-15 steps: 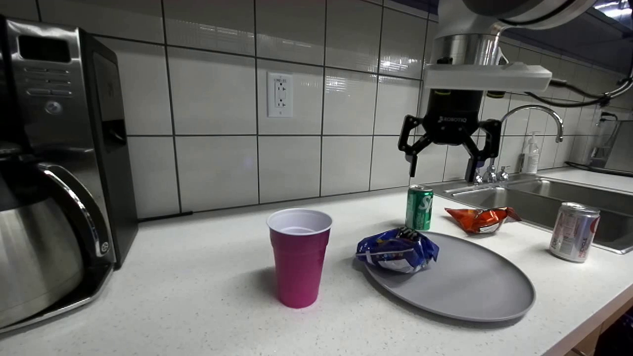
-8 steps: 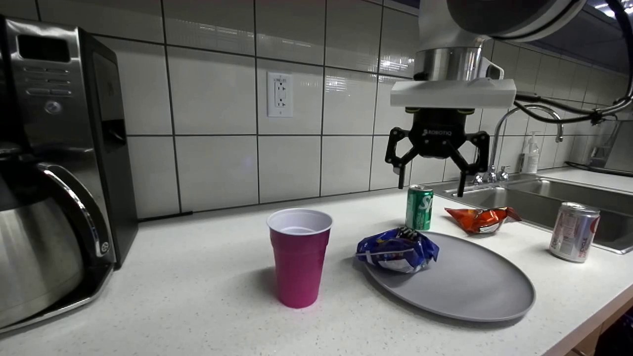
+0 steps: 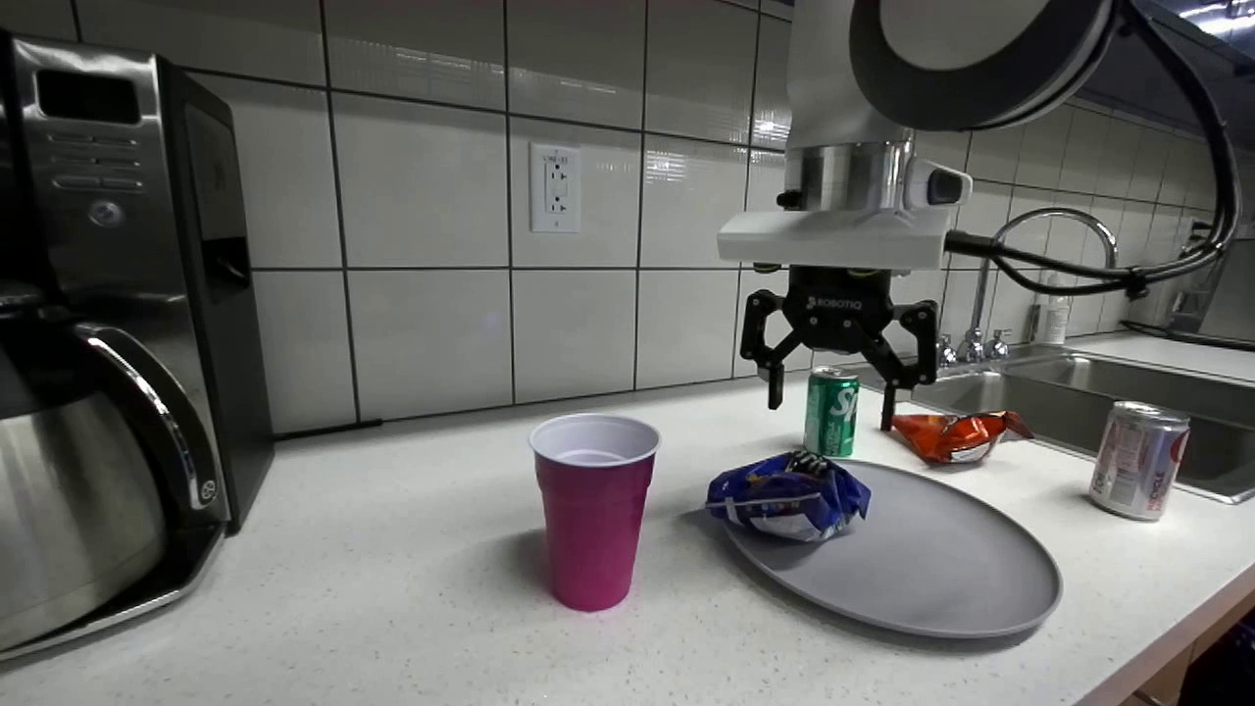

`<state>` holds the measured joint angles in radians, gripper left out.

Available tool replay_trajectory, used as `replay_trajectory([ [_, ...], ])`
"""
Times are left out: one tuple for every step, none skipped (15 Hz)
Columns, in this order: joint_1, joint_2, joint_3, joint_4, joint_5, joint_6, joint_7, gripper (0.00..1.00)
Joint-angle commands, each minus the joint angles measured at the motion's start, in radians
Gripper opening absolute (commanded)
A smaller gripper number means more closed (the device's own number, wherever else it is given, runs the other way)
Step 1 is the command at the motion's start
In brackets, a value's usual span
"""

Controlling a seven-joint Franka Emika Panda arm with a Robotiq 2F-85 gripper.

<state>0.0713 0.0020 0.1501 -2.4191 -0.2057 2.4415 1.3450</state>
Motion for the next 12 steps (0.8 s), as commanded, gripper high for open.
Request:
replay_trajectory([
  [0.03,0.055,-0.01,0.042,-0.044,0.002,0.096,1.0],
  [0.037,0.065,-0.013,0.047,-0.051,0.001,0.113,1.0],
  [0.044,0.077,-0.015,0.053,-0.06,0.0,0.132,1.0],
  [0.051,0.085,-0.018,0.059,-0.066,0.0,0.146,1.0],
  [0.058,0.094,-0.022,0.063,-0.072,-0.001,0.159,1.0],
  [0.063,0.102,-0.025,0.069,-0.075,-0.003,0.169,1.0],
  [0.068,0.112,-0.027,0.075,-0.077,-0.004,0.175,1.0],
  [0.073,0.122,-0.03,0.082,-0.08,-0.005,0.184,1.0],
  [0.078,0.132,-0.034,0.088,-0.083,-0.005,0.189,1.0],
  [0.082,0.141,-0.039,0.095,-0.086,-0.005,0.192,1.0],
  [0.085,0.149,-0.044,0.1,-0.088,-0.003,0.193,1.0],
  [0.087,0.159,-0.049,0.11,-0.089,-0.004,0.192,1.0],
])
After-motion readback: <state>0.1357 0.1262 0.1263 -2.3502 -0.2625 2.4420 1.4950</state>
